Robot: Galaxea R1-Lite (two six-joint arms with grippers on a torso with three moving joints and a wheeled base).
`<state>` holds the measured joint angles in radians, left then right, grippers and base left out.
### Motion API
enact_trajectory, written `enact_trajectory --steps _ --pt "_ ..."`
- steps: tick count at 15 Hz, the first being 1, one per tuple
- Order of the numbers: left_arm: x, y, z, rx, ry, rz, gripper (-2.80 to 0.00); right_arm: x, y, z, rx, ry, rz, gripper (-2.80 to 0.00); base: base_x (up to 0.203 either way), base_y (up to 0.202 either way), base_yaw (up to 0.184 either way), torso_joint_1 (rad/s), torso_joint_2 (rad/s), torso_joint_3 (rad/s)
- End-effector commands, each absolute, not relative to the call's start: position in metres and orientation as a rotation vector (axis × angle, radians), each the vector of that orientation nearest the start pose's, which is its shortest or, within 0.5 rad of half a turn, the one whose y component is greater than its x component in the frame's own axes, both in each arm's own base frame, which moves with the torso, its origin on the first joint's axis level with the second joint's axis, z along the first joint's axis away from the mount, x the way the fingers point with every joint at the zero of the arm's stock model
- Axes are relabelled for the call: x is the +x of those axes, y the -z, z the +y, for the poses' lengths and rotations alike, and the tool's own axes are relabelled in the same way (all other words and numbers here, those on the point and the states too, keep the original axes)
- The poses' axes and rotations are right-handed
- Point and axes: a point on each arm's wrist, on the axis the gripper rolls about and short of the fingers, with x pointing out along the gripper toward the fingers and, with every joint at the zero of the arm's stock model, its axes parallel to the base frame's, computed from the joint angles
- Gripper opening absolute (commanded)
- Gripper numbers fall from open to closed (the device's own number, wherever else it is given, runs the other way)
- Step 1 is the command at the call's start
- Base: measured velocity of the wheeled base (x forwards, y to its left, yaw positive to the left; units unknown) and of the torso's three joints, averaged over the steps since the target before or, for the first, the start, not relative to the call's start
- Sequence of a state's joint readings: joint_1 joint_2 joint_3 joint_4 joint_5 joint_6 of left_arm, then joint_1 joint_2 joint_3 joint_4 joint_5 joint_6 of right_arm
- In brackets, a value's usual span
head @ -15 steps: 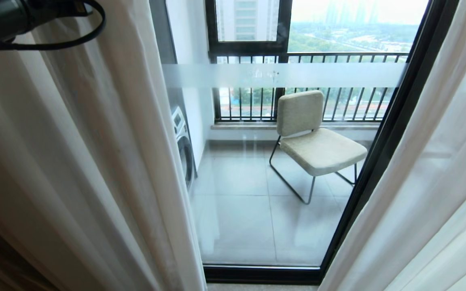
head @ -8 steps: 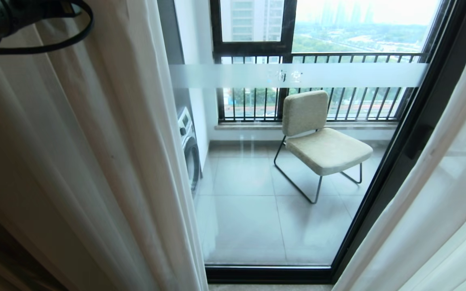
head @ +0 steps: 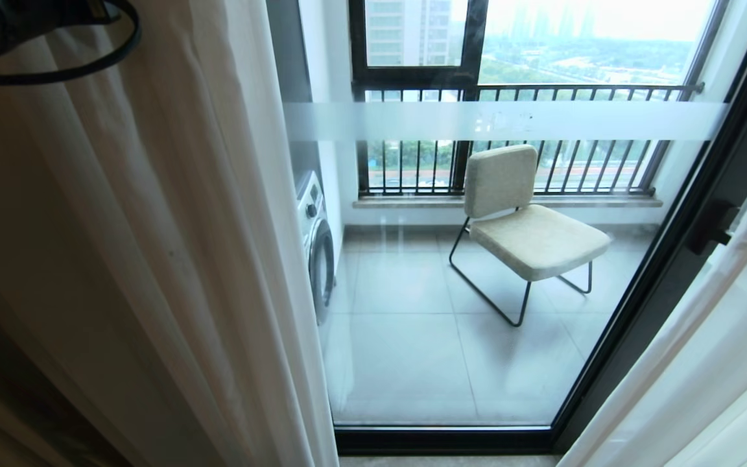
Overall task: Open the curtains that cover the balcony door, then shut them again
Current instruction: Pull the inner curtains open on both sides
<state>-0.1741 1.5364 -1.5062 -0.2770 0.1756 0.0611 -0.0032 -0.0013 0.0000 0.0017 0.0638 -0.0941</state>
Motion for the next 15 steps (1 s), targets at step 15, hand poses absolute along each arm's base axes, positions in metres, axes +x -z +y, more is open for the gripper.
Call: enact_trajectory --steps 15 --pt "0.273 -0.389 0.004 -0.032 -0.167 -0.225 -2.8 -0.023 -0.075 0.002 -0.095 -0.061 -0.001 -2.8 0.0 0.003 0.0 0.0 0.0 0.0"
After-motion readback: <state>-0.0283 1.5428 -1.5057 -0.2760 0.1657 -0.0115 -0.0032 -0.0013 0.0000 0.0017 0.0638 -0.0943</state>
